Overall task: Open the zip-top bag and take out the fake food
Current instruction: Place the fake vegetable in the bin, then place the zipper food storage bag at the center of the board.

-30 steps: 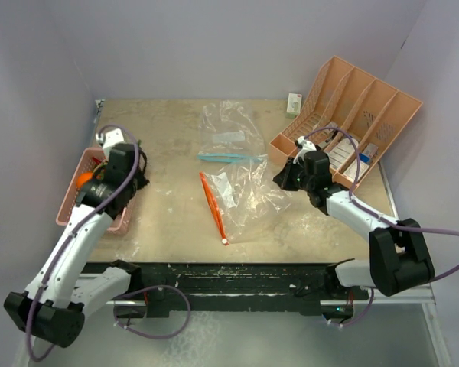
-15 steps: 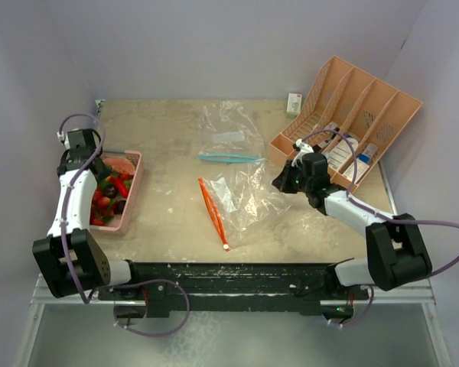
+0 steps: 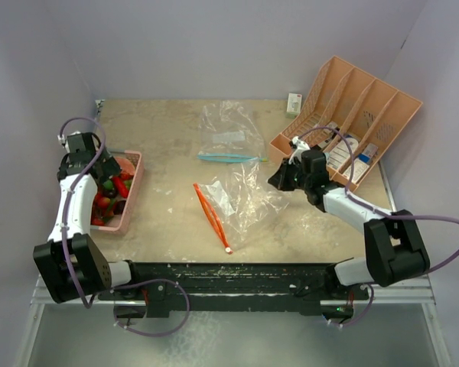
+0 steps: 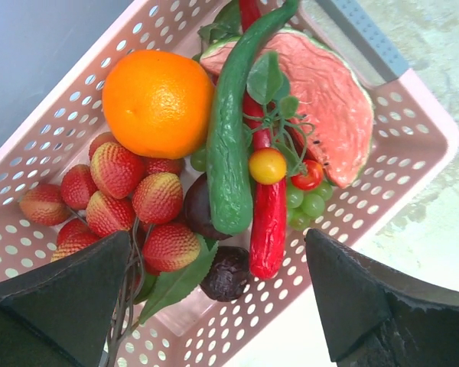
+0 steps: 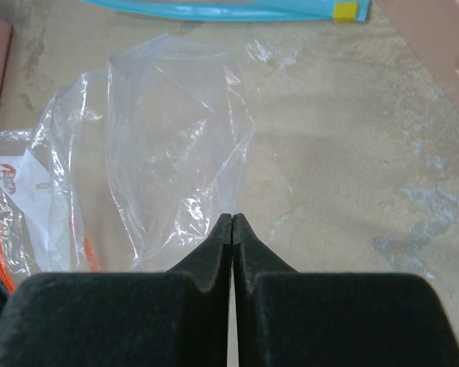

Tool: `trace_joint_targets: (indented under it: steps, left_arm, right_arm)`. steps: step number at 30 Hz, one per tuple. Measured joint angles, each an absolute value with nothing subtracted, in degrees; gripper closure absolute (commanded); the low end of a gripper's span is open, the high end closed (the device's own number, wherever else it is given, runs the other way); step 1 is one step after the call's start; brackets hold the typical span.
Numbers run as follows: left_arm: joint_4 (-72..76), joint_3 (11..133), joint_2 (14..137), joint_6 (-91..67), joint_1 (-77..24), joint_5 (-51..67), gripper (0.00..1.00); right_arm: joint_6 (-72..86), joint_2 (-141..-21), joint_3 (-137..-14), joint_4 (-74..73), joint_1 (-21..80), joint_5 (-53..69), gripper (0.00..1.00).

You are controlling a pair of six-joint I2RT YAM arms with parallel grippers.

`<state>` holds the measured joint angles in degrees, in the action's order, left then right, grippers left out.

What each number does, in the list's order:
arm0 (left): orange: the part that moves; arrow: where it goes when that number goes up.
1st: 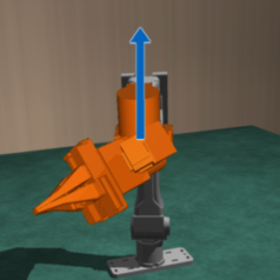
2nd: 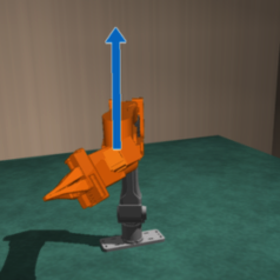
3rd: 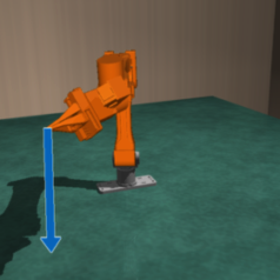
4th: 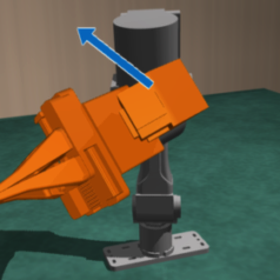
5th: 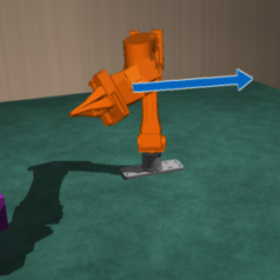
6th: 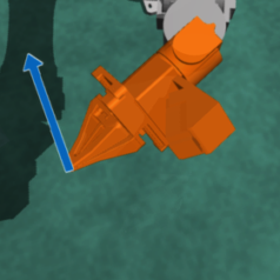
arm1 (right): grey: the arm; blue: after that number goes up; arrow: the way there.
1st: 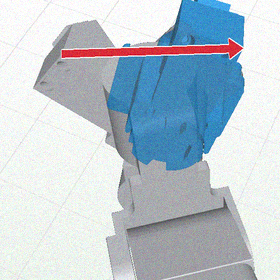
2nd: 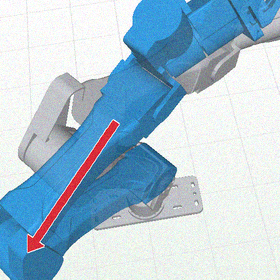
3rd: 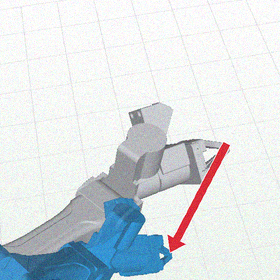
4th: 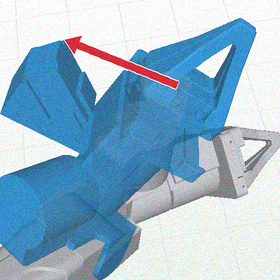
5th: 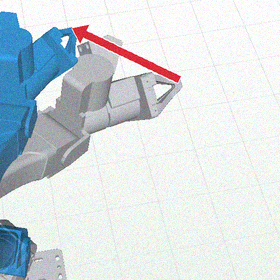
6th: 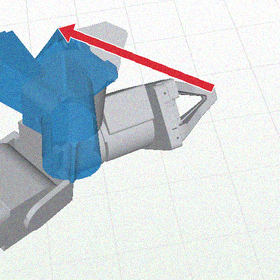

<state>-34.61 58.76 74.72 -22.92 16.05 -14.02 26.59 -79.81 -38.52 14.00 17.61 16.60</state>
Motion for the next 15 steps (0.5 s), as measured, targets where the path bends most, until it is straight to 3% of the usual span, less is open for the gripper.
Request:
trace_joint_targets:
  steps: [7,15]
  left_arm:
    - [-33.0,58.3,71.6,-22.9,16.1,-11.4,0.01]
    - [-32.2,58.2,71.6,-22.9,16.1,-8.8,0.01]
  right_arm:
    - [25.2,-82.2,-47.6,12.1,17.7,17.5,1.0]
    - [25.1,-91.2,-68.2,7.5,17.7,17.5,1.0]
